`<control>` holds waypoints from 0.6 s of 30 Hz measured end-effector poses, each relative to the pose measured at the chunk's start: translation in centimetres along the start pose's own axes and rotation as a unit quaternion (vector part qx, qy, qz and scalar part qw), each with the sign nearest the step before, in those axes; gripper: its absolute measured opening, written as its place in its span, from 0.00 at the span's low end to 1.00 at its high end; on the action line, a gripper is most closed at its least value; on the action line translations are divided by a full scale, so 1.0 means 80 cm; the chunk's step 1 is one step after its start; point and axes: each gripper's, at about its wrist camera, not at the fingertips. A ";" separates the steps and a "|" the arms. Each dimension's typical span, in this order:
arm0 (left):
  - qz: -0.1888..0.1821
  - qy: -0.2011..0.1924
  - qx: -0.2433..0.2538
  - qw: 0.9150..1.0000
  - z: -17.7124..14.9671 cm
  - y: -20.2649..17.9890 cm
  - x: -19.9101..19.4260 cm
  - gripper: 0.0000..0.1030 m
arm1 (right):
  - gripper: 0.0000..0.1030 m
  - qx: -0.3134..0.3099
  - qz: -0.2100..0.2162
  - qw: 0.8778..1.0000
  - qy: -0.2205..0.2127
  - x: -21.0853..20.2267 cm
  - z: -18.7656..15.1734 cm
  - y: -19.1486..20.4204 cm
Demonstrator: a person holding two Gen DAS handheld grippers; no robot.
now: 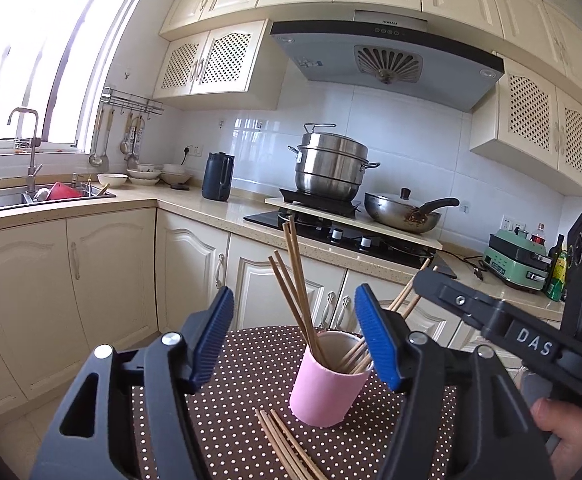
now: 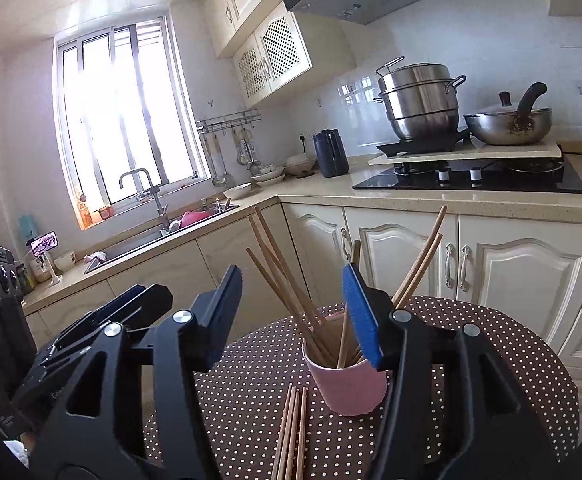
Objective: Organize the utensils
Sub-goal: 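Move both open grippers back down toward the chopstick pile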
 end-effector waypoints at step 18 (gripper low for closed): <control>-0.017 0.239 -0.031 0.970 -0.124 0.022 0.031 0.61 | 0.52 -0.010 -0.055 0.993 0.104 -0.020 -0.103 -0.006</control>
Point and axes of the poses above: each gripper's, at about its wrist camera, not at the fingertips, and x roughly the way its jaws point, y to its left, z to its top, and after that the axes turned 1 degree about x, right-handed
